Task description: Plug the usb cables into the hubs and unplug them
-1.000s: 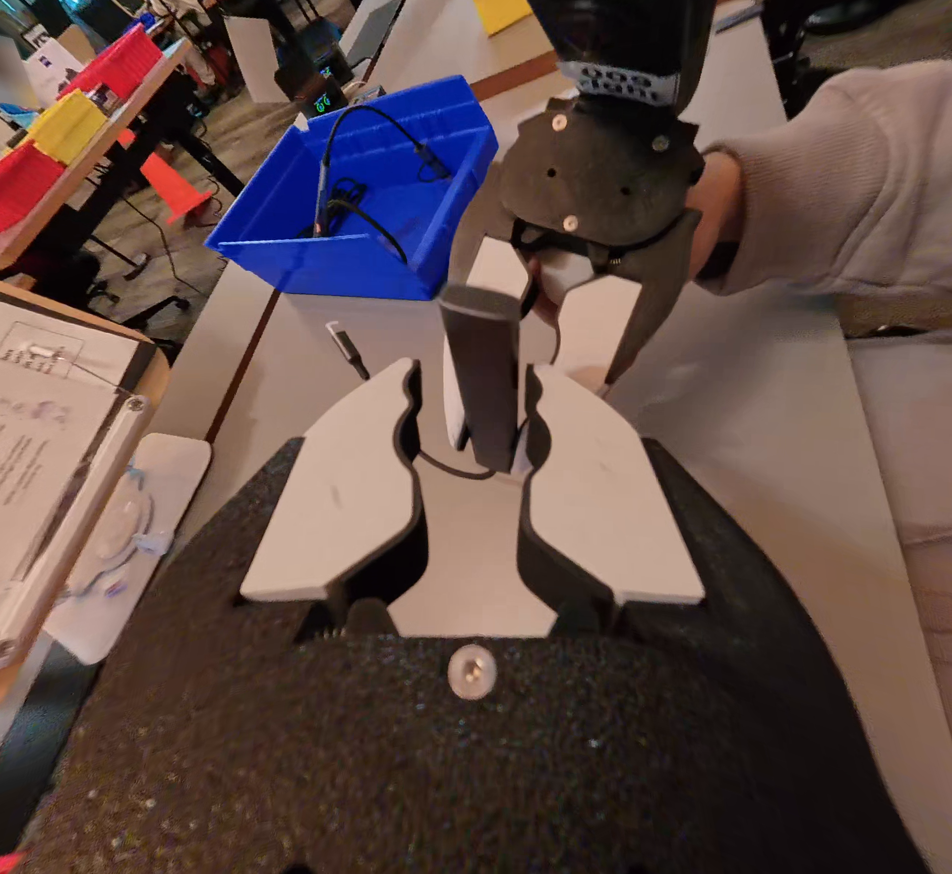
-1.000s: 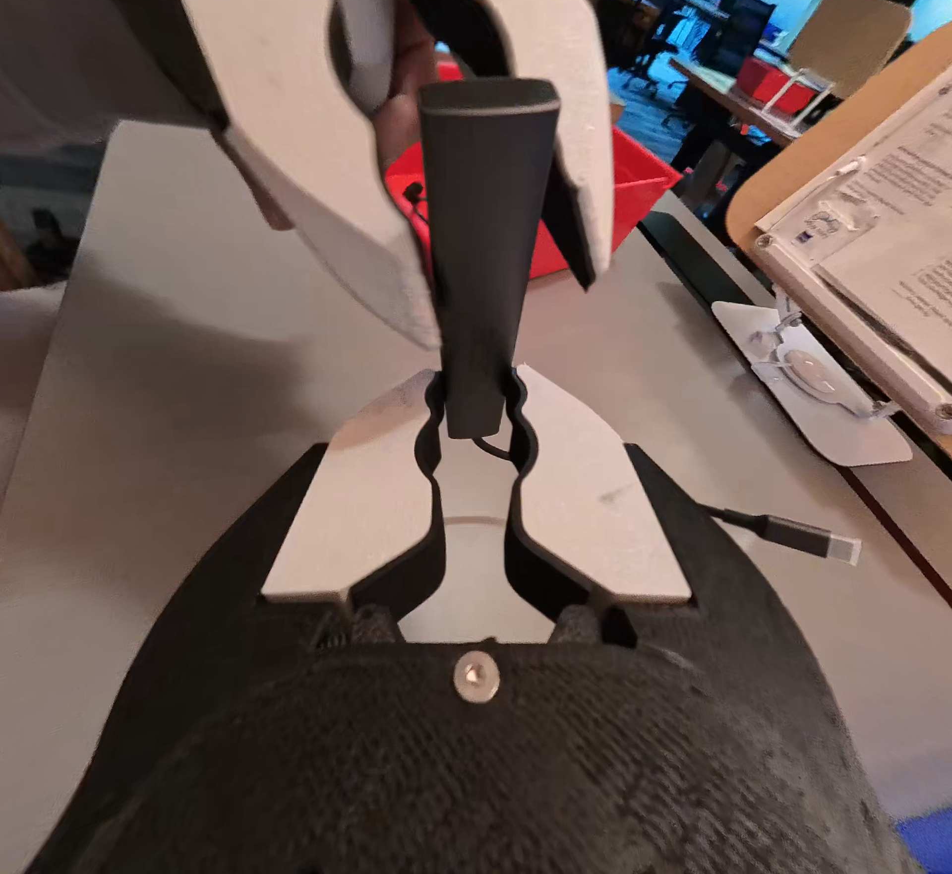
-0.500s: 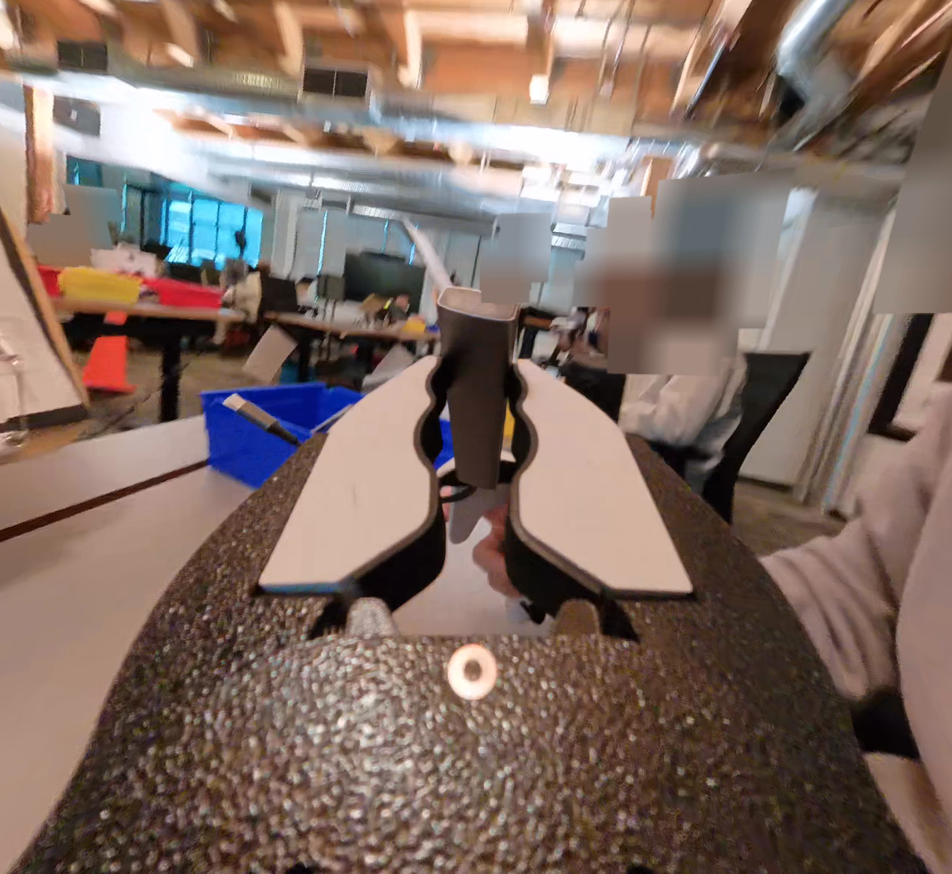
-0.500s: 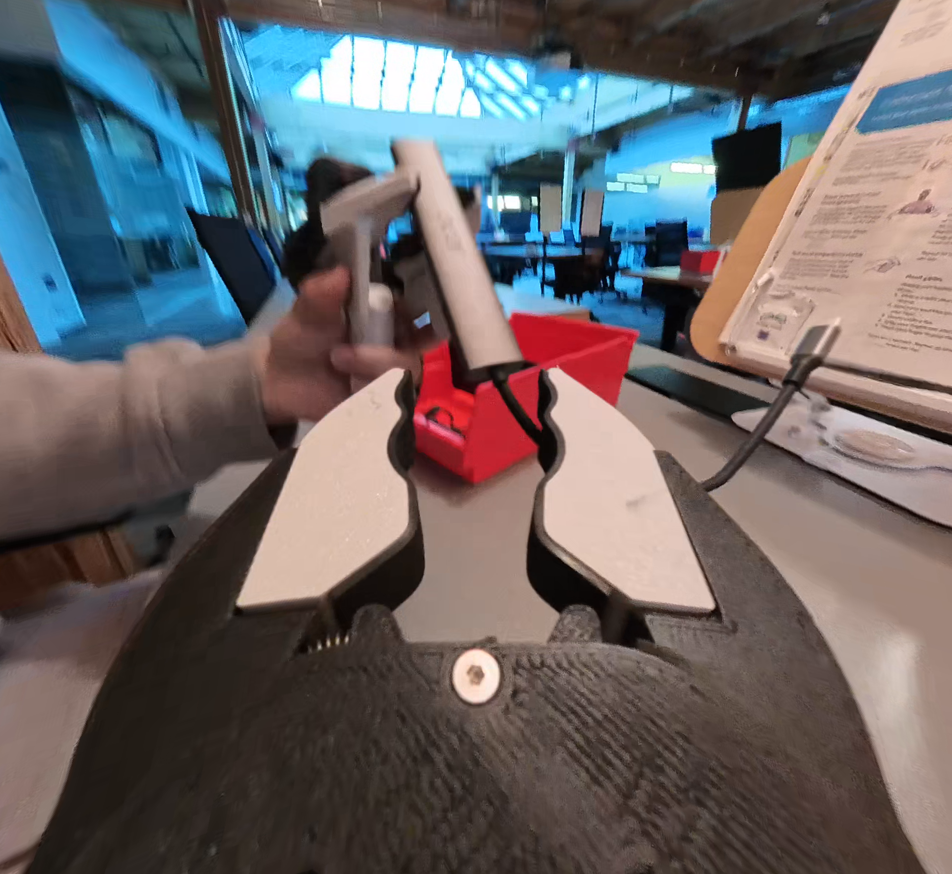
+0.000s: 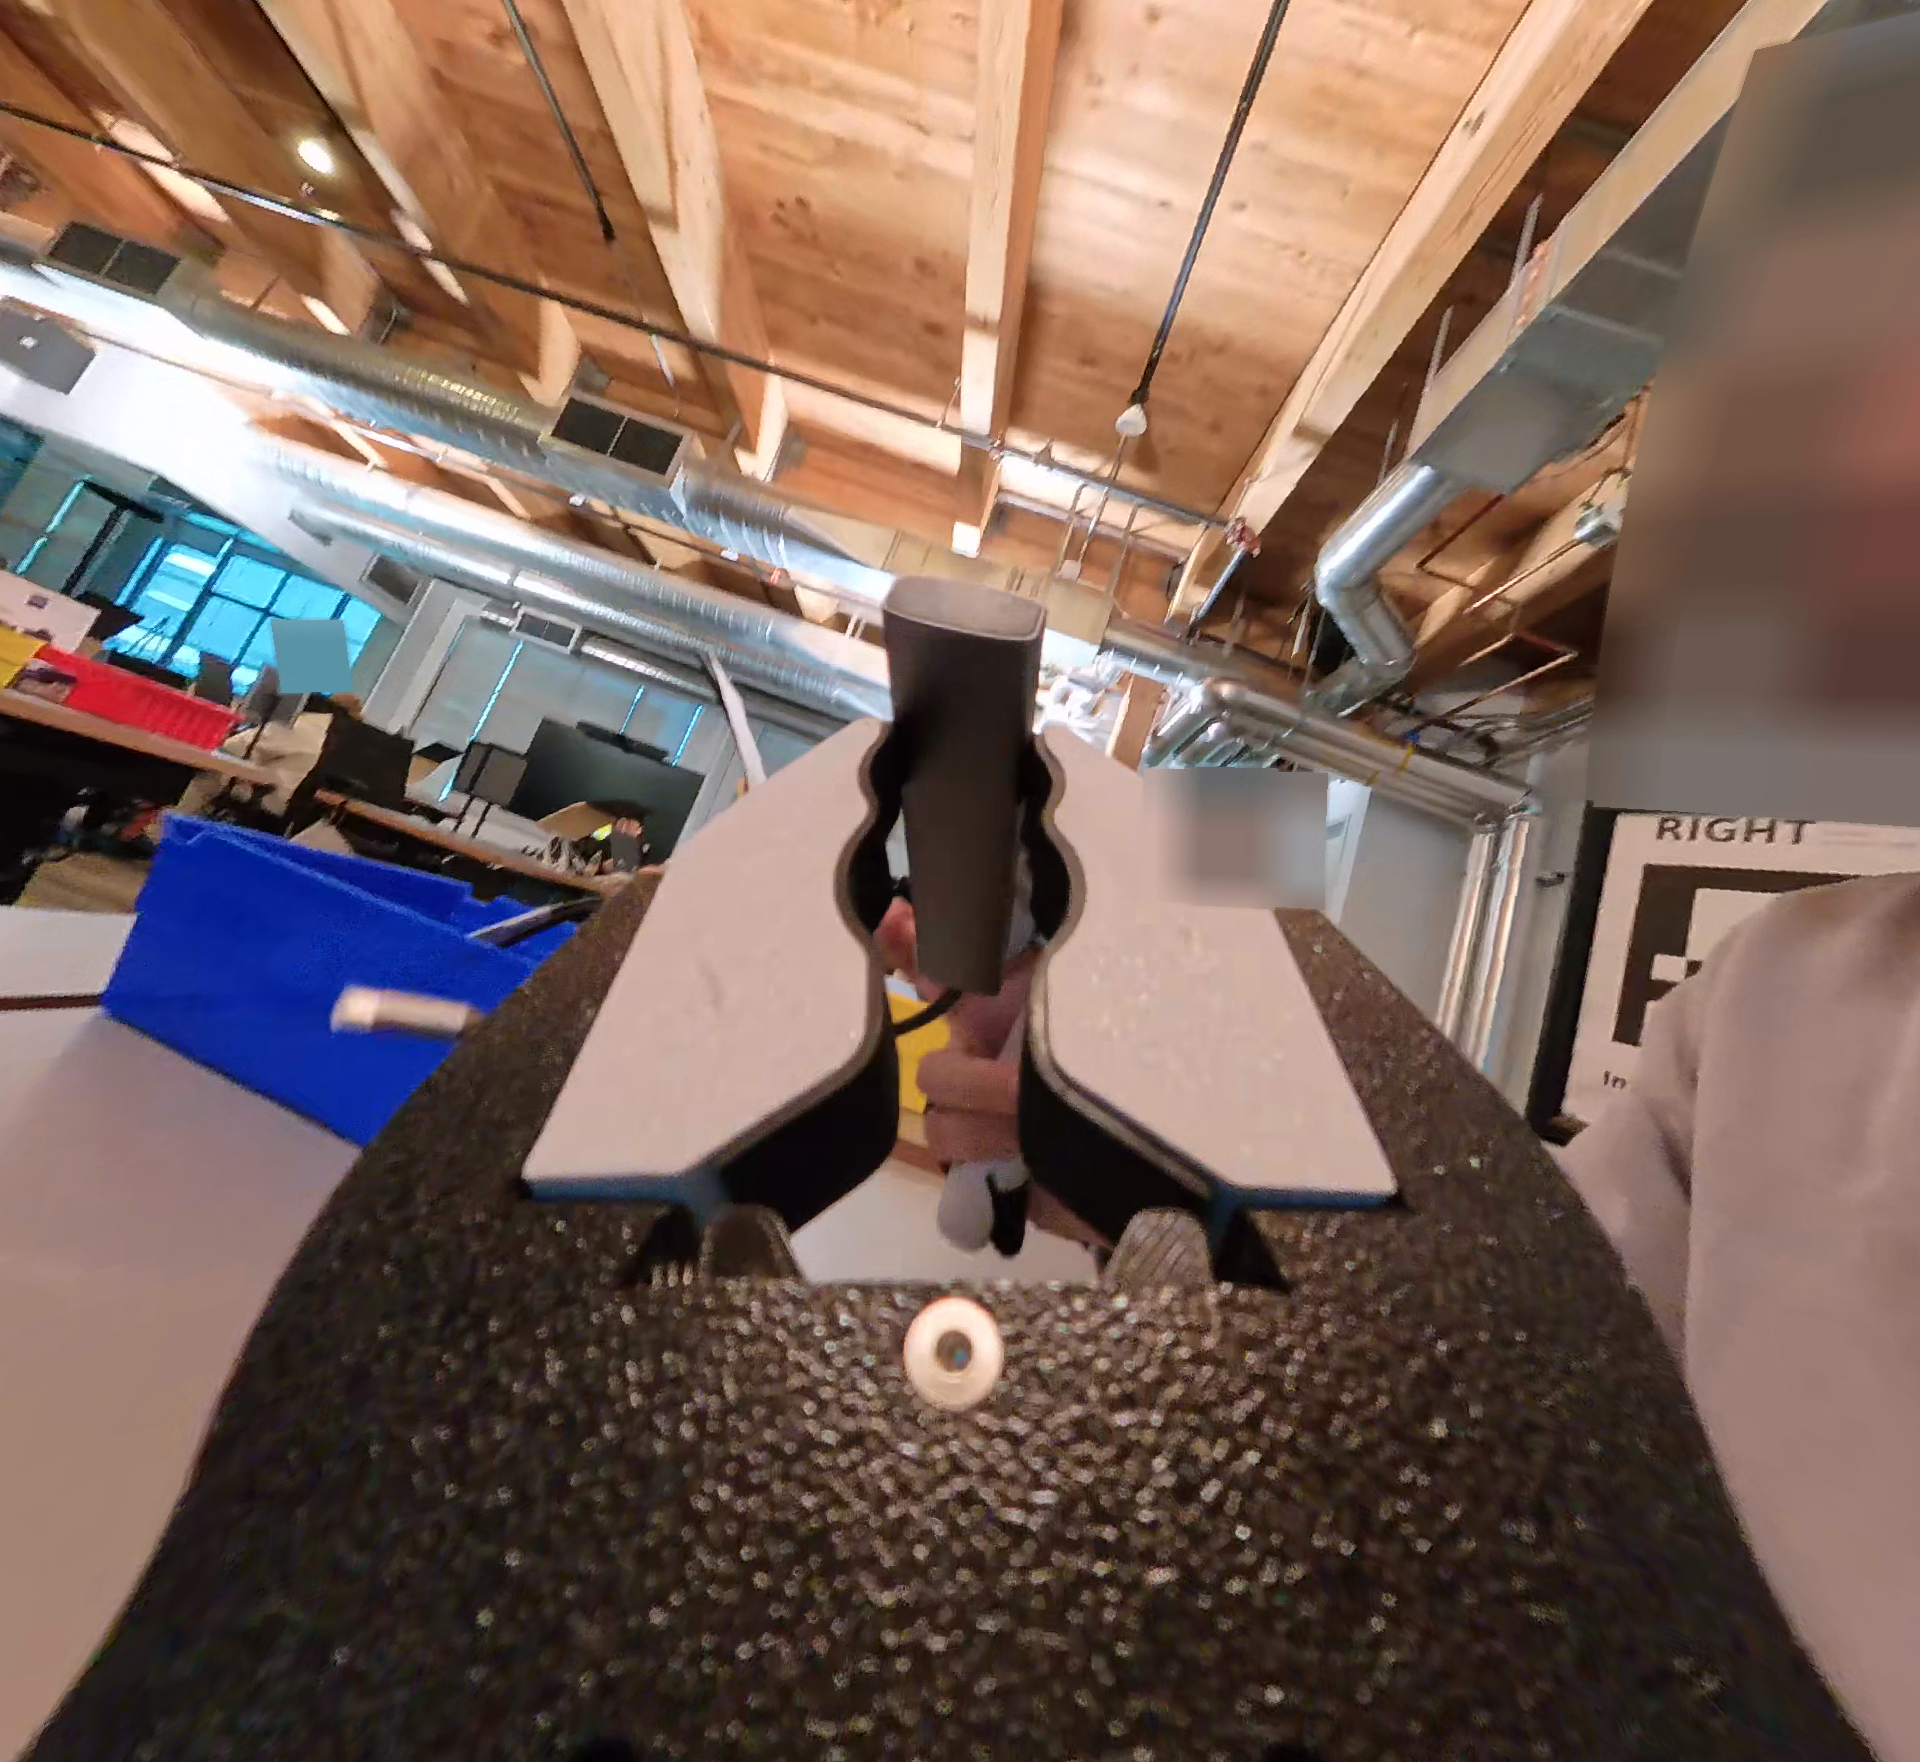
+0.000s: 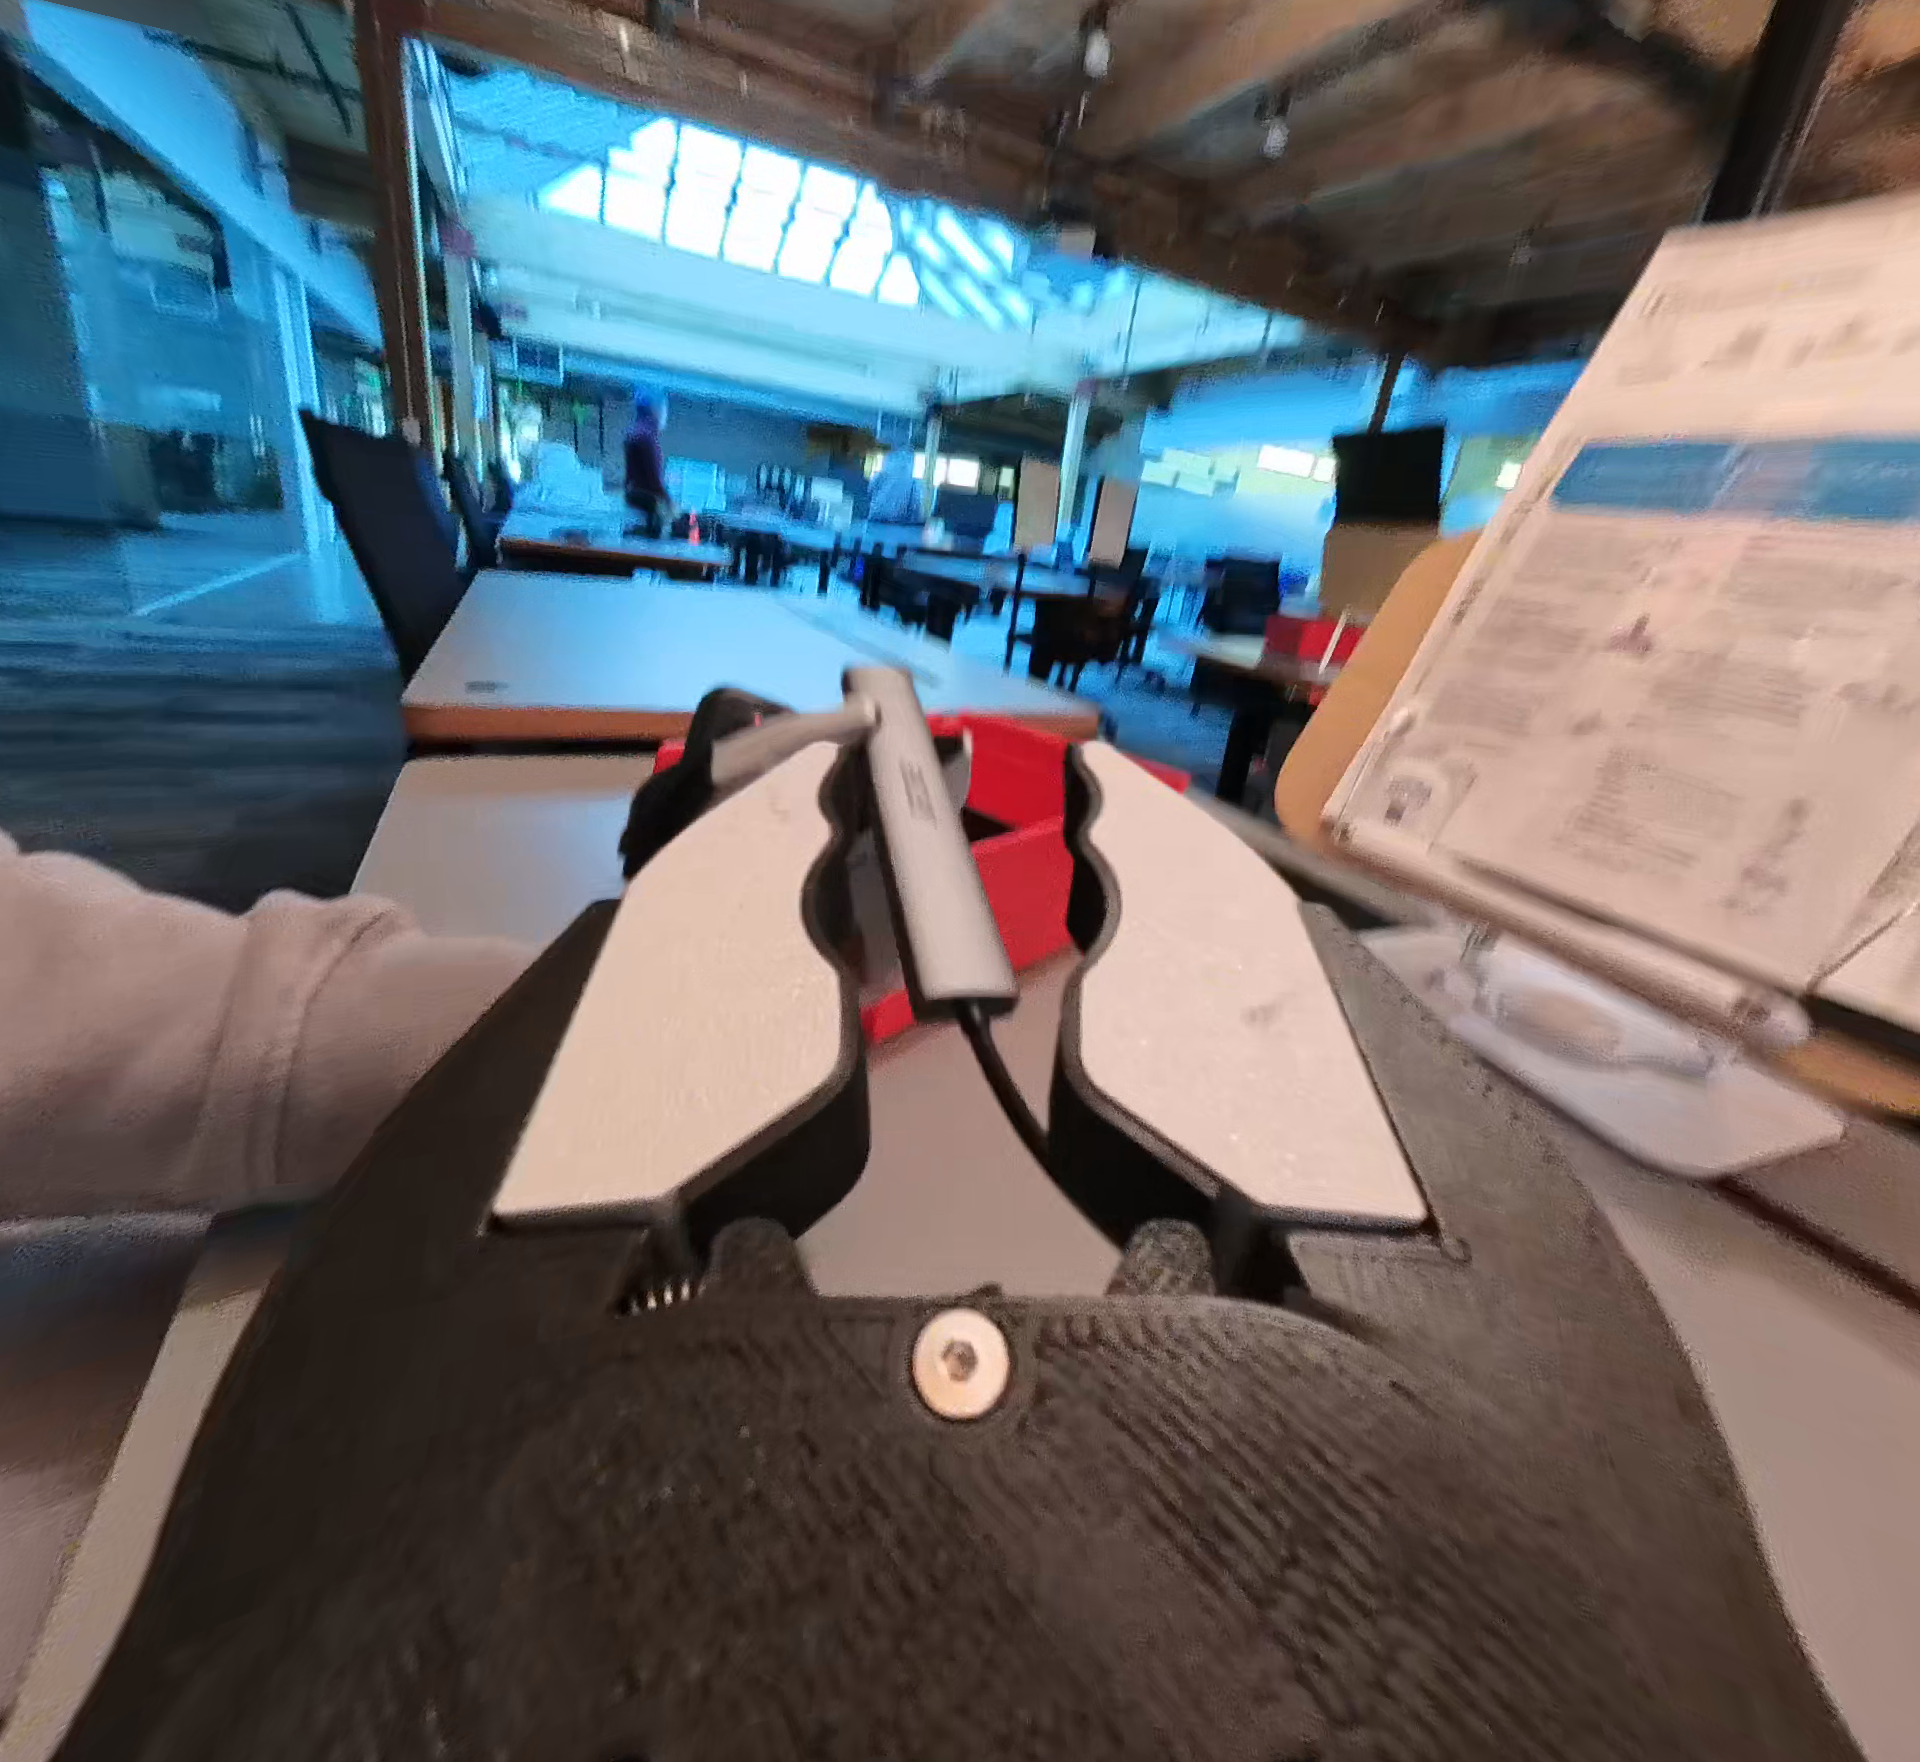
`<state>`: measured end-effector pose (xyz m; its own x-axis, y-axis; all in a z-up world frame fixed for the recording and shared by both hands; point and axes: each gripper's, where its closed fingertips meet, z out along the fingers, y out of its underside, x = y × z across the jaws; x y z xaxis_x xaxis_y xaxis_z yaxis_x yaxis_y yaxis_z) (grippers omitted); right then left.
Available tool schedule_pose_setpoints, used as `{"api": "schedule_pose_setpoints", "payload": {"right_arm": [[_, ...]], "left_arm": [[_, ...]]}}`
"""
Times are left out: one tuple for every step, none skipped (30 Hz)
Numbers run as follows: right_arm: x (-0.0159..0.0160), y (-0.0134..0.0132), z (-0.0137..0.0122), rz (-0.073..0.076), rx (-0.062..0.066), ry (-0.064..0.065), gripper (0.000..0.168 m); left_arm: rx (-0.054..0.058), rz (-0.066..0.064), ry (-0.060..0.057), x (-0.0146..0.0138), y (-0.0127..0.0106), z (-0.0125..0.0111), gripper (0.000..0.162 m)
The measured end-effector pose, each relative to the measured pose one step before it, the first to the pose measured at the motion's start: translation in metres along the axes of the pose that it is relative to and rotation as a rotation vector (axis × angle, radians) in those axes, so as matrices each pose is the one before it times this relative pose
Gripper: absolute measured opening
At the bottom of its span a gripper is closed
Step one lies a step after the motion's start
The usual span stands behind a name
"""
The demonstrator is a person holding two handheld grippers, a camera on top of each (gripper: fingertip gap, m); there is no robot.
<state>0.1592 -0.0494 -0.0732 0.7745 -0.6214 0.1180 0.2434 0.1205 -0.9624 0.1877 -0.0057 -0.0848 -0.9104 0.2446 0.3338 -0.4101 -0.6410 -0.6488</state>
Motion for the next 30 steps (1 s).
{"api": "schedule_pose_setpoints", "payload": {"right_arm": [[0.00301, 0.01415, 0.00225, 0.0351, -0.0769, 0.0002, 0.049], [0.0034, 0.01551, 0.00222, 0.0233, -0.0714, 0.0012, 0.055], [0.00165, 0.01131, 0.00189, 0.0173, -0.0411, -0.0052, 0.053], [0.00103, 0.00555, 0.00121, 0.0199, -0.0109, -0.0044, 0.048], [0.00006, 0.00109, 0.00073, 0.0197, 0.0141, -0.0074, 0.045], [-0.00174, -0.00045, 0.00095, 0.022, 0.0206, -0.0186, 0.042], [-0.00333, 0.00065, 0.00115, 0.0189, 0.011, -0.0273, 0.037], [-0.00282, 0.00241, 0.00145, 0.0145, -0.0017, -0.0224, 0.033], [-0.00144, 0.00403, 0.00138, 0.0028, -0.014, -0.0129, 0.032], [-0.00125, 0.00415, 0.00102, -0.0131, -0.0163, -0.0089, 0.031], [-0.00027, 0.00308, 0.00069, -0.0134, -0.0112, -0.0005, 0.031], [0.0015, 0.00227, 0.00047, -0.0025, -0.0101, 0.0105, 0.032], [0.00169, 0.00219, 0.0003, 0.0046, -0.0112, 0.0073, 0.032], [-0.00044, 0.00129, 0.00006, 0.0015, -0.0061, -0.0075, 0.03], [-0.00071, -0.00003, -0.00035, 0.0, 0.0032, -0.0073, 0.027], [0.00096, -0.00083, -0.00075, -0.0018, 0.0053, 0.0029, 0.024], [0.00178, -0.0023, -0.00139, -0.0066, 0.0117, 0.0086, 0.024], [0.00126, -0.00506, -0.00214, -0.0044, 0.0288, 0.0051, 0.024], [0.00082, -0.00515, -0.00215, -0.0003, 0.03, 0.0022, 0.024], [0.00058, -0.00181, -0.00141, -0.0009, 0.0106, 0.0003, 0.024], [-0.00022, 0.00165, -0.00038, 0.0012, -0.0094, -0.0067, 0.024], [-0.00041, 0.00026, -0.0002, 0.0124, 0.0036, -0.0092, 0.024], [-0.00009, -0.00089, -0.00007, 0.0167, 0.0126, -0.0059, 0.024], [0.00102, 0.00025, 0.00023, 0.0163, 0.0044, 0.003, 0.023], [0.00128, 0.00186, 0.00012, 0.0135, -0.009, 0.0021, 0.023], [0.00243, 0.0022, -0.0007, -0.0006, -0.0142, 0.0091, 0.023], [0.00314, 0.00144, -0.00155, -0.0104, -0.0113, 0.0141, 0.023], [0.00286, 0.00013, -0.00212, -0.0111, -0.0056, 0.0129, 0.023], [0.00399, -0.00115, -0.00261, -0.0172, 0.0008, 0.0234, 0.023], [0.00516, -0.00255, -0.00298, -0.0341, 0.0093, 0.0377, 0.023]], "left_arm": [[0.0136, -0.0081, 0.0085, 0.00087, -0.00162, 0.00136, 0.022], [0.0036, -0.0049, 0.0012, -0.00067, -0.00017, 0.00138, 0.022], [-0.0038, -0.0039, 0.0018, -0.00081, 0.00118, 0.00142, 0.022], [-0.0021, -0.0084, 0.0015, -0.00074, 0.00133, 0.00112, 0.022], [0.0089, -0.0109, 0.0008, -0.00033, -0.00002, 0.00082, 0.022], [0.0158, -0.0097, 0.0005, -0.00034, -0.00109, 0.00008, 0.022], [0.0115, -0.0115, 0.0019, -0.00043, -0.00069, -0.00028, 0.022], [0.0098, -0.0124, -0.0017, -0.00108, -0.00029, -0.00055, 0.023], [0.0111, -0.0095, -0.0057, -0.00153, -0.00017, -0.0005, 0.023], [0.0076, -0.008, -0.0041, -0.00111, 0.00053, -0.00028, 0.022], [-0.0004, -0.0028, -0.0056, -0.00106, 0.00146, 0.00011, 0.022], [-0.002, 0.0044, -0.01, -0.00146, 0.00151, 0.00031, 0.022], [-0.0002, 0.0034, -0.009, -0.00133, 0.00097, 0.00026, 0.022], [0.0021, -0.0049, -0.0033, -0.00084, 0.00028, 0.00017, 0.022], [0.0058, -0.0092, -0.0026, -0.00087, -0.00054, 0.00014, 0.023], [0.0055, -0.0068, -0.0048, -0.00104, -0.00067, -0.00003, 0.022], [-0.0022, -0.0049, -0.0012, -0.00071, 0.00025, -0.00007, 0.022], [-0.0041, -0.004, 0.001, -0.00035, 0.0004, -0.0005, 0.022], [-0.0058, -0.0058, 0.003, 0.0001, 0.00091, -0.00058, 0.022], [-0.0053, -0.0031, 0.0002, 0.0001, 0.00125, -0.00069, 0.022], [-0.0018, 0.0025, -0.0003, 0.0, 0.00093, -0.0007, 0.022], [0.0001, 0.0003, 0.0031, 0.00015, 0.00057, -0.00094, 0.022], [-0.0005, -0.0109, 0.0015, -0.00068, 0.00045, -0.00114, 0.022], [-0.0042, -0.0215, -0.0077, -0.00255, 0.00052, -0.00154, 0.022], [-0.0146, -0.0224, -0.015, -0.00385, 0.00136, -0.00235, 0.023], [-0.0296, -0.0201, -0.0228, -0.0047, 0.00284, -0.00308, 0.023], [-0.0463, -0.0241, -0.0433, -0.00649, 0.00464, -0.00336, 0.024], [-0.0609, -0.012, -0.0507, -0.00605, 0.00648, -0.00294, 0.025], [-0.0752, 0.0162, -0.0563, -0.00508, 0.00846, -0.00255, 0.028], [-0.0776, 0.0263, -0.0765, -0.00602, 0.00842, -0.00192, 0.036]]}}
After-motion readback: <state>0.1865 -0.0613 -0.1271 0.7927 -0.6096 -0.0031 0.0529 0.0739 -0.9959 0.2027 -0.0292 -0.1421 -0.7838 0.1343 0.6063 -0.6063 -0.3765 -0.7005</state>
